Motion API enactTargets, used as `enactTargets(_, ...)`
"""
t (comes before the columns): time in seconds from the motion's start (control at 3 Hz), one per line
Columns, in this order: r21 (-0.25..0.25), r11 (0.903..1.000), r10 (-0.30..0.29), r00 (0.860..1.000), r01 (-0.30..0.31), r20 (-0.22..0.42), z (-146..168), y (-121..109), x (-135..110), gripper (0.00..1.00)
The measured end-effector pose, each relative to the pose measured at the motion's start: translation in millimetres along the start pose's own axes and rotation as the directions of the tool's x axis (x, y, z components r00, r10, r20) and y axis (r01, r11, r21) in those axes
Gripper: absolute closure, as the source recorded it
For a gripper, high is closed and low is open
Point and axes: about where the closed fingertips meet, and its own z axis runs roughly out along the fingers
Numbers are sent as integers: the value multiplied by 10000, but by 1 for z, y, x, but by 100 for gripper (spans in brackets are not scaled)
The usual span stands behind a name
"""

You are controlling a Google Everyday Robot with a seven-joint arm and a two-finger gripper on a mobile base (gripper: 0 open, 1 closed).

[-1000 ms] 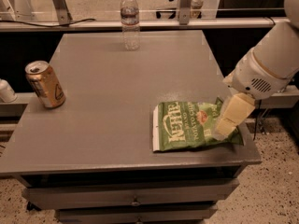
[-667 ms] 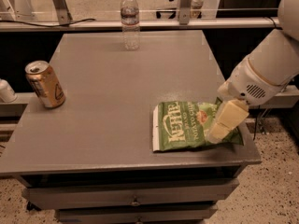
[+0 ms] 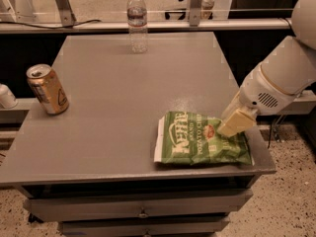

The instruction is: Pick green jalapeno chip bag

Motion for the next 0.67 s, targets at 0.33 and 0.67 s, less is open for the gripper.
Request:
enactTargets(0.33,69,9999,118,9999,-118,14,-3,-3,0,83)
enactTargets(0.67,205,9997,110,9999,-111,50,-9,-9,-6,100)
